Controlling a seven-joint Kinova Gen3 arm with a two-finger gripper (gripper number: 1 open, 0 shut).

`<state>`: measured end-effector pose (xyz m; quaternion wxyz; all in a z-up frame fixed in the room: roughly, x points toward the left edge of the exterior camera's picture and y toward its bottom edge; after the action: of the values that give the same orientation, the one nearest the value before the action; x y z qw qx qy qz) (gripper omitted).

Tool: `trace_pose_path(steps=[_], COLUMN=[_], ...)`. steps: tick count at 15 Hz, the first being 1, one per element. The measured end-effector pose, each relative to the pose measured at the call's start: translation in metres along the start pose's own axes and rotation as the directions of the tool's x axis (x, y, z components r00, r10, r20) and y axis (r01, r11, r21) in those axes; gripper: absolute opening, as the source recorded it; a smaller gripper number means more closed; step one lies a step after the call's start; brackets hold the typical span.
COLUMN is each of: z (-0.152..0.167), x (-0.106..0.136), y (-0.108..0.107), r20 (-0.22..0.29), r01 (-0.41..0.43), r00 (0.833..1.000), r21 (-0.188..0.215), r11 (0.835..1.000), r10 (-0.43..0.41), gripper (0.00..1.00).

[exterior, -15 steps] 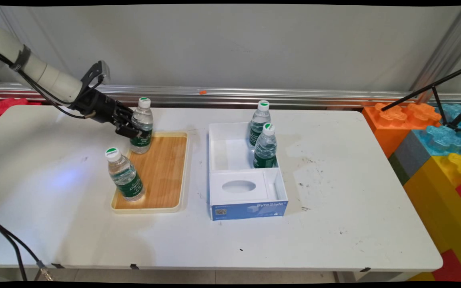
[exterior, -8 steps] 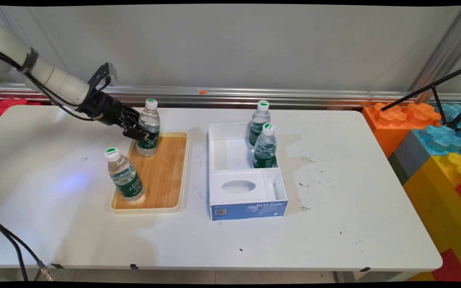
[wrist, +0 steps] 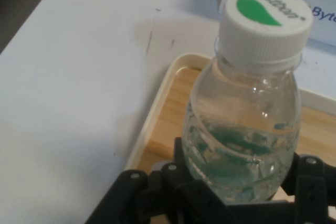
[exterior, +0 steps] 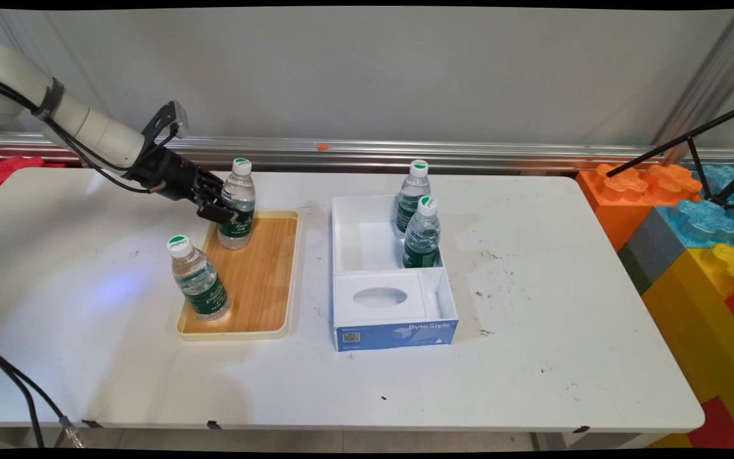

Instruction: Place the picked object on the tray

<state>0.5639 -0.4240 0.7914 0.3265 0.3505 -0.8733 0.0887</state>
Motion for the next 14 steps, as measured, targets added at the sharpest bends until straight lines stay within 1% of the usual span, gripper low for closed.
trace_pose_path(steps=[7,14], z=[0.000,-0.008], x=[-0.003,-0.016], y=[-0.004,-0.009], r20=[0.009,0.042], r01=[0.003,-0.001], r00=[1.000,0.999], r21=[0.004,0.001], r11=[1.000,1.000], r10=[-0.003,0.000], gripper=[0.00,0.00])
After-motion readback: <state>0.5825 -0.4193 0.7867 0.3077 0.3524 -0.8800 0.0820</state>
